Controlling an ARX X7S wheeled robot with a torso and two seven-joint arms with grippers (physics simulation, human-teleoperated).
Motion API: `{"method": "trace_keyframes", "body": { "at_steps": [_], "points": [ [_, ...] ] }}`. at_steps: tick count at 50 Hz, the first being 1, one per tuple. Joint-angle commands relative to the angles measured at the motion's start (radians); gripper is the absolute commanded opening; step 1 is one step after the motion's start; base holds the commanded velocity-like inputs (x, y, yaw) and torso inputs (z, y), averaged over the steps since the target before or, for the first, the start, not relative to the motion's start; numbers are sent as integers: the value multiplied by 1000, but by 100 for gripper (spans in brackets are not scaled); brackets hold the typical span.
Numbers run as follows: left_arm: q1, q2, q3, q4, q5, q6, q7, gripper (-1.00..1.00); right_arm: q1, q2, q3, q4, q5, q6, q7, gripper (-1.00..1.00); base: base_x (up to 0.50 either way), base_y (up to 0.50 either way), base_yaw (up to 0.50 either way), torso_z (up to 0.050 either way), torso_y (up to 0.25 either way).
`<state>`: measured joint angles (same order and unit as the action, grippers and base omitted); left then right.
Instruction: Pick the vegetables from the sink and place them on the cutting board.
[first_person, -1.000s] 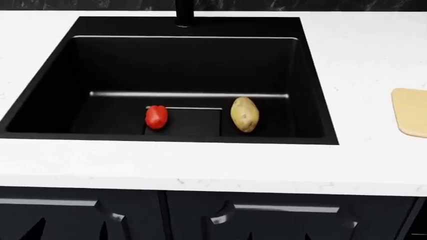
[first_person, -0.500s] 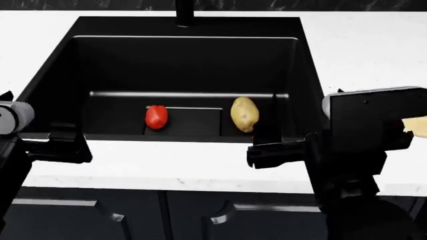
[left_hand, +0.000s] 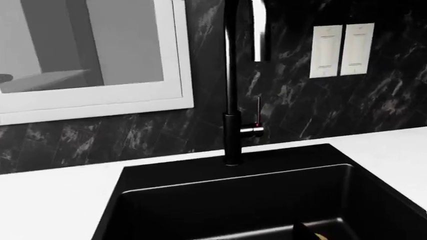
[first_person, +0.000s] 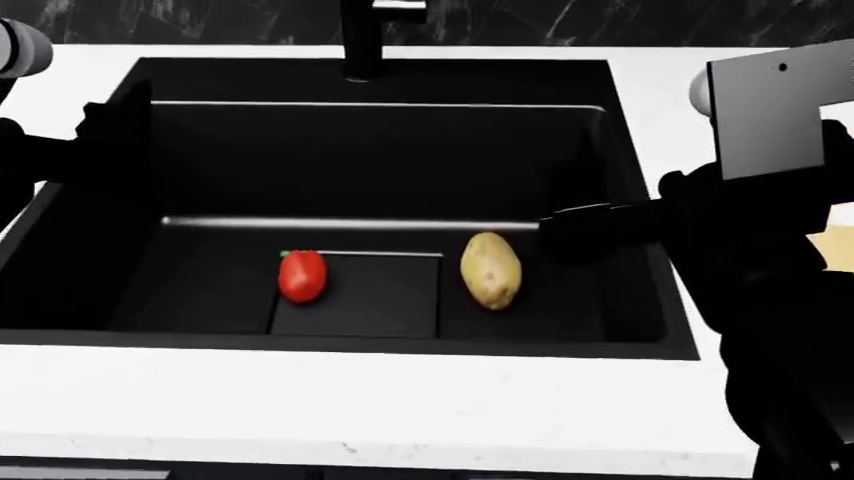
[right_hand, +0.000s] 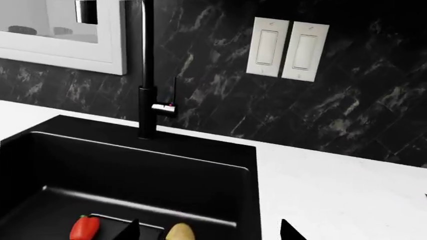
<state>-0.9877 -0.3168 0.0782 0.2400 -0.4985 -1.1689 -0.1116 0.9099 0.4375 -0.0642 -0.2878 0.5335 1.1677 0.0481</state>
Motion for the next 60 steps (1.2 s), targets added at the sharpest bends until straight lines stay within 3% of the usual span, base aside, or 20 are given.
{"method": "trace_keyframes", "body": {
  "at_steps": [1,23,47,54,60],
  "points": [
    [-17,-22,19,-43,2,-13,11,100,16,8,-15,26,5,16,-7,100,500,0,0,0,0],
    [35,-38,13,-47,-1,21,12,100,-26,14,-16,-21,24,43,11,100,500,0,0,0,1],
    [74,-53,12,-1,-29,-10,10,100,-26,18,-3,-128,86,189,52,100,495,0,0,0,1],
    [90,-49,9,28,-44,-31,2,100,-49,-66,10,-193,197,391,86,100,20,0,0,0,2],
    [110,-56,6,50,-53,-40,0,100,-114,13,-9,-187,636,399,407,100,0,0,0,0,0]
  ]
}}
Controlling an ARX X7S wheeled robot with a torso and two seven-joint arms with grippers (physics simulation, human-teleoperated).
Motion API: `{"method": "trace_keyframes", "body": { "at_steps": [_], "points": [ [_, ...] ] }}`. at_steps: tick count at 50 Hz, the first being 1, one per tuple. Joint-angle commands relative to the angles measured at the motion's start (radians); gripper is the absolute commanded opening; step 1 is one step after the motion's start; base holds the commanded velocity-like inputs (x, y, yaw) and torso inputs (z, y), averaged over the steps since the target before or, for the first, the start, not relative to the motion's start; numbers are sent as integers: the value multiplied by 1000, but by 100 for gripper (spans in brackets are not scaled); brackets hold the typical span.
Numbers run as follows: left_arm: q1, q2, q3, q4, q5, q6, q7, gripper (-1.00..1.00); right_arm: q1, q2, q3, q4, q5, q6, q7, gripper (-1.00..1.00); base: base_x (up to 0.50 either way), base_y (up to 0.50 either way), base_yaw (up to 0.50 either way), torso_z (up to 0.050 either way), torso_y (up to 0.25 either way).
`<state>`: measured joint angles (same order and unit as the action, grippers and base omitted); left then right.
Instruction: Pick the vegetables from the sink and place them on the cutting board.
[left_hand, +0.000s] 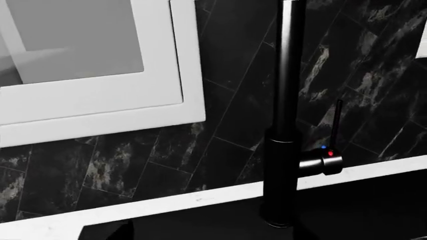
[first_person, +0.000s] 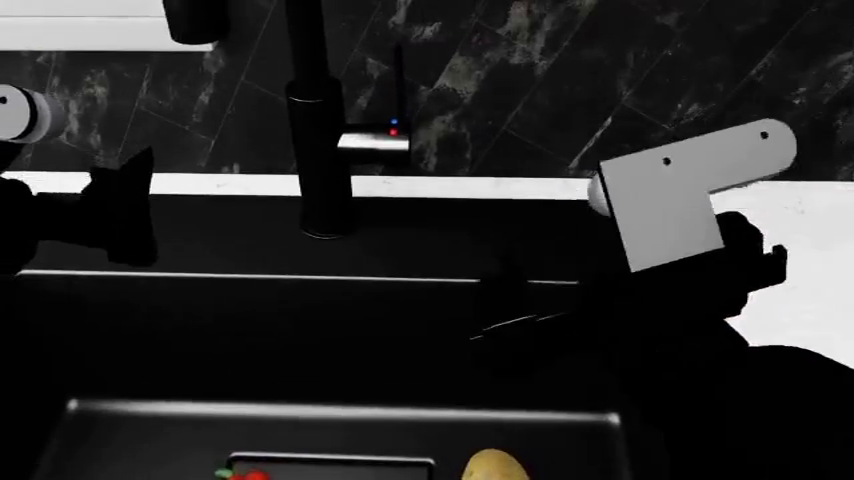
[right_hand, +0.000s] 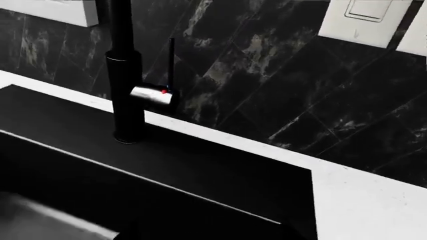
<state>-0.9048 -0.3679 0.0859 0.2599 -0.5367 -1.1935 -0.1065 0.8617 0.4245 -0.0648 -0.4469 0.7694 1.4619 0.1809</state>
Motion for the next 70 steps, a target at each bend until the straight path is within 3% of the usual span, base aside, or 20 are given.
{"method": "trace_keyframes", "body": {
  "at_steps": [1,12,33,50,70],
  "points": [
    [28,-4,2,26,-12,-11,-5,100,-82,35,-24,-28,427,102,291,100,0,0,0,0,0],
    [41,-3,1,36,-21,-13,-9,100,-131,58,-192,87,523,80,386,100,0,0,0,0,0],
    [71,-3,-14,70,-53,-32,-14,100,-1,-4,-539,530,154,-208,66,100,0,0,0,0,0],
    [96,6,-2,55,-52,-9,-19,100,85,-85,-662,842,13,-371,-87,100,0,0,0,0,0],
    [91,3,-21,78,-73,-32,-37,100,171,-297,-785,1525,-154,-706,-363,100,0,0,0,0,0]
  ]
}}
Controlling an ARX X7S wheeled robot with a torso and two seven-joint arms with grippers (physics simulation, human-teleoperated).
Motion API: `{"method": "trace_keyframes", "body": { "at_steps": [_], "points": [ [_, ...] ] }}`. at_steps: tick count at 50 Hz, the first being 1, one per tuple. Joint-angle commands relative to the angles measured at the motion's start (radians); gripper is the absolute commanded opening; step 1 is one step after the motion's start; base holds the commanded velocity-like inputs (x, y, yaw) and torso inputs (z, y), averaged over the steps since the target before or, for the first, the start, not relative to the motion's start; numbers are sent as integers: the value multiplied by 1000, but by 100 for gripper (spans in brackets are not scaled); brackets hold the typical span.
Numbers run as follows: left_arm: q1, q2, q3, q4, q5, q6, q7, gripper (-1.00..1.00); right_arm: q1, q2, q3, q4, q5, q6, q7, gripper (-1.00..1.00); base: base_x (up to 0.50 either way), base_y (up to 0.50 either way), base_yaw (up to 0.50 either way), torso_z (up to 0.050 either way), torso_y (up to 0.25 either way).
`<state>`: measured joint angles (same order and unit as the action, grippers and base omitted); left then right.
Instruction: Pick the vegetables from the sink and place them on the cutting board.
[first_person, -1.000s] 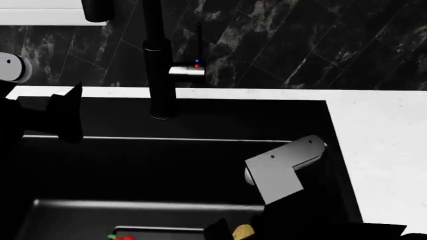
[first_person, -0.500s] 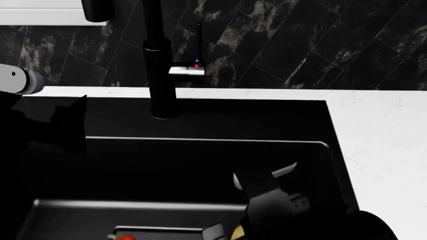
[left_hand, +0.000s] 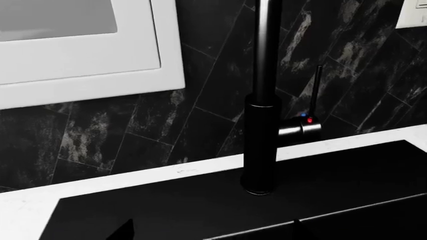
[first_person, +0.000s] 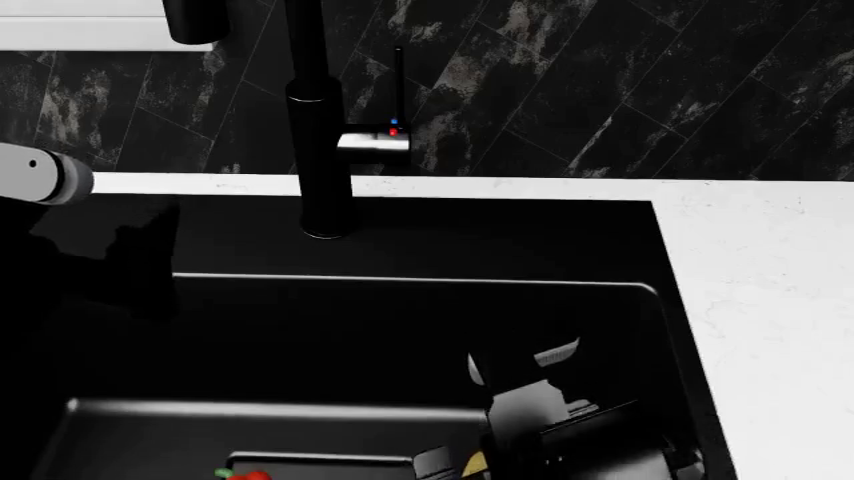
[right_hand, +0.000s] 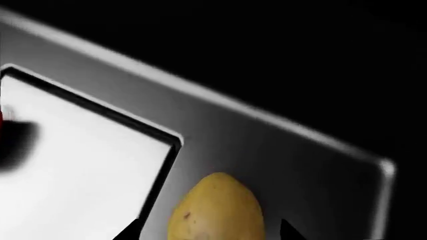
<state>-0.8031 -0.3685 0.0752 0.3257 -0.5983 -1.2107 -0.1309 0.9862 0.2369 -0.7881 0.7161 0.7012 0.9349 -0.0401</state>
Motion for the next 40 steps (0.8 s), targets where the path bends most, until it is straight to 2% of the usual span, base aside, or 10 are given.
{"method": "trace_keyframes", "body": {
  "at_steps": [1,5,14,15,19,28,40],
  "points": [
    [-11,4,-6,9,-10,-13,-13,100,55,-124,-65,409,-93,-201,-158,100,0,0,0,0,0],
    [2,-7,-17,35,-25,-29,-12,100,73,-182,-70,578,-113,-282,-220,100,0,0,0,0,0],
    [8,5,-1,28,-19,-17,-22,100,48,-183,-28,587,-146,-282,-232,100,0,0,0,0,0],
    [6,5,-2,29,-20,-18,-23,100,46,-181,-26,582,-149,-293,-218,-100,0,0,0,0,0],
    [8,-1,-13,48,-34,-34,-24,100,41,-143,-6,480,-130,-250,-168,-100,0,0,0,0,0],
    [10,2,-18,61,-46,-42,-30,100,-15,38,75,-116,-1,24,28,-100,0,0,0,0,0],
    [9,1,-17,63,-51,-44,-38,100,-39,137,215,-587,184,245,207,-100,0,0,0,0,0]
  ]
}}
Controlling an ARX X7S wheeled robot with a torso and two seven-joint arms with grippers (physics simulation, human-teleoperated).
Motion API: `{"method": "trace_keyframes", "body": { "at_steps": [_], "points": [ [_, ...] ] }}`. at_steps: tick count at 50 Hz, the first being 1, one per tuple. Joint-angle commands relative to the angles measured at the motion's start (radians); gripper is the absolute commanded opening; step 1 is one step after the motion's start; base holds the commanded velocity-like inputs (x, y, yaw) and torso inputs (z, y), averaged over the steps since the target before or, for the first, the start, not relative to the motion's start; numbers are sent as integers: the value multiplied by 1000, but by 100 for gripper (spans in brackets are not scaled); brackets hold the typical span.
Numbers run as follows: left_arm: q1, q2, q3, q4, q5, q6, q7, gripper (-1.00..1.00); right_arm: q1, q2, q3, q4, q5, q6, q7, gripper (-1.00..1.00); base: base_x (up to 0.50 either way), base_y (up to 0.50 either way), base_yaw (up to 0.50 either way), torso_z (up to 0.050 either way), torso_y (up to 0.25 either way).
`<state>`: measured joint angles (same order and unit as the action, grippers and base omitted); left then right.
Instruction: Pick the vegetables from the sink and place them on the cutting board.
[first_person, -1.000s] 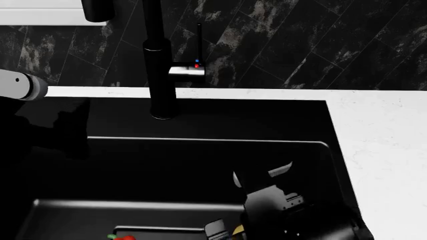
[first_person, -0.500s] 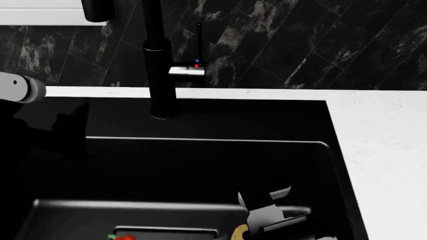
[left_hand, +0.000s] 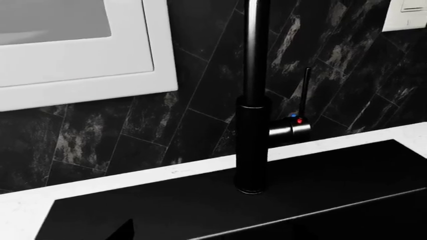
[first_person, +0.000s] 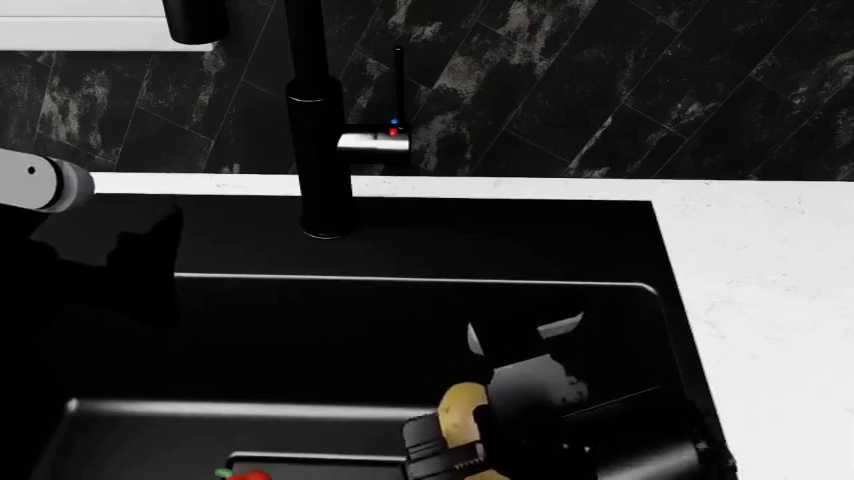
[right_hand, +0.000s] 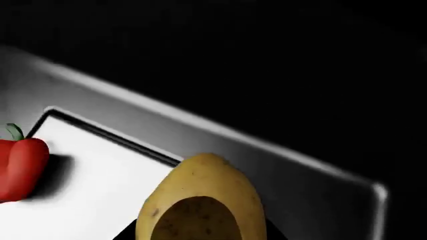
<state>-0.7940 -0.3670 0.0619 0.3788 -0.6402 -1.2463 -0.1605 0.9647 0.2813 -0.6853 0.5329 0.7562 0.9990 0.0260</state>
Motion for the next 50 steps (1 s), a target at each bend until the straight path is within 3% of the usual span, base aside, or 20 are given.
{"method": "trace_keyframes", "body": {
  "at_steps": [1,7,14,26,31,42,50],
  "points": [
    [1,0,-2,10,-8,-6,-10,100,-12,99,145,-443,151,192,166,-100,0,0,0,0,0],
    [24,13,-42,88,-66,-94,-37,100,27,133,366,-693,343,325,359,-100,0,0,0,0,0],
    [73,30,-82,191,-152,-207,-57,100,108,148,486,-757,432,381,473,-100,0,0,0,0,0],
    [111,71,-21,177,-188,-228,-73,100,212,179,573,-783,480,386,543,-100,0,0,0,0,0],
    [132,59,47,91,-141,-150,-42,100,222,190,593,-801,505,392,565,-100,0,0,0,0,0],
    [206,35,136,37,-121,-141,-31,100,199,204,606,-834,556,404,601,-100,0,0,0,0,0],
    [264,32,123,5,-123,-120,-31,100,190,210,604,-838,570,396,612,-100,0,0,0,0,0]
  ]
}}
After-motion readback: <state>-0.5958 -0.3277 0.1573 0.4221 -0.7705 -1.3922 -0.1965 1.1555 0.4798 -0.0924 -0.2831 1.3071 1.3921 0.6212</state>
